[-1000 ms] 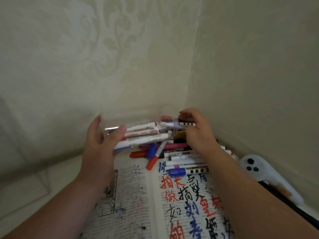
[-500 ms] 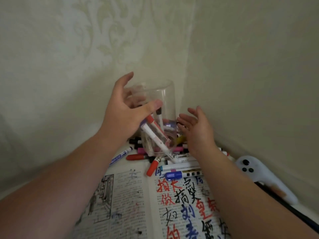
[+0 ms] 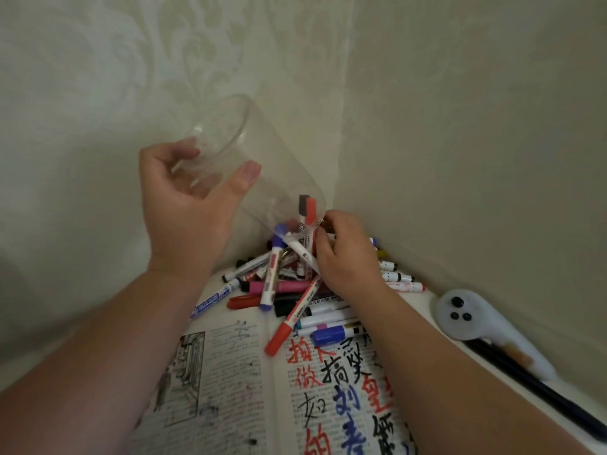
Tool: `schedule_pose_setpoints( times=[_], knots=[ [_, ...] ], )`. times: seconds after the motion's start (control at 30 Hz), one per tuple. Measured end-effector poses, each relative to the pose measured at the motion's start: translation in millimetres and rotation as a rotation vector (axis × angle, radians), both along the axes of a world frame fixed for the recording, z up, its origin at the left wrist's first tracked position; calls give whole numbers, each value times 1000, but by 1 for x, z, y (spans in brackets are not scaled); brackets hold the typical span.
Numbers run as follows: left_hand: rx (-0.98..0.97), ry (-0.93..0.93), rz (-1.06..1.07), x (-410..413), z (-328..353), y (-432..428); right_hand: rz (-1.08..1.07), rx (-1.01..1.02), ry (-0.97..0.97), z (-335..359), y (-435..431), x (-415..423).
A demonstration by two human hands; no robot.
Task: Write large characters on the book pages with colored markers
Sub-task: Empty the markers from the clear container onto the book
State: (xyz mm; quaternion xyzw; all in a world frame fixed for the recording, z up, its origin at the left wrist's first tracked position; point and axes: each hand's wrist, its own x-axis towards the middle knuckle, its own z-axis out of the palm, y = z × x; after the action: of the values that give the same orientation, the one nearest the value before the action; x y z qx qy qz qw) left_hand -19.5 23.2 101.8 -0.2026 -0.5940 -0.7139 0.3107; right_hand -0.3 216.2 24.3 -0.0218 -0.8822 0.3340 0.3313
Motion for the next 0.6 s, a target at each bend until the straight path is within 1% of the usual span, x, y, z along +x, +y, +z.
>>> schedule_pose_setpoints(
  times=[0.03, 0.1, 0.17, 0.2, 0.27, 0.33, 0.4, 0.47, 0.53, 0.6],
  knots=[
    [11, 1, 7, 4, -2, -4, -12, 87, 2, 1, -1, 0],
    [2, -26, 70, 12, -9, -15, -14, 190, -38, 1, -2, -1],
    [10, -105, 133, 18, -17, -27, 51, 276, -100, 0, -4, 0],
    [40, -162, 124, 20, -22, -33, 106, 333, -115, -1, -4, 0],
    [161, -291, 22, 25, -30, -42, 231, 435, -125, -3, -8, 1],
    [272, -427, -76, 31, -37, -46, 296, 520, -159, -3, -14, 2],
    [394, -541, -151, 36, -43, -45, 310, 645, -137, -2, -21, 0],
    [536, -580, -257, 41, -46, -42, 296, 745, -98, -3, -27, -2],
    [586, -585, -350, 43, -54, -43, 237, 751, -97, -1, -30, -3],
    [585, -590, -426, 43, -64, -41, 152, 639, -148, 5, -22, -1]
  ],
)
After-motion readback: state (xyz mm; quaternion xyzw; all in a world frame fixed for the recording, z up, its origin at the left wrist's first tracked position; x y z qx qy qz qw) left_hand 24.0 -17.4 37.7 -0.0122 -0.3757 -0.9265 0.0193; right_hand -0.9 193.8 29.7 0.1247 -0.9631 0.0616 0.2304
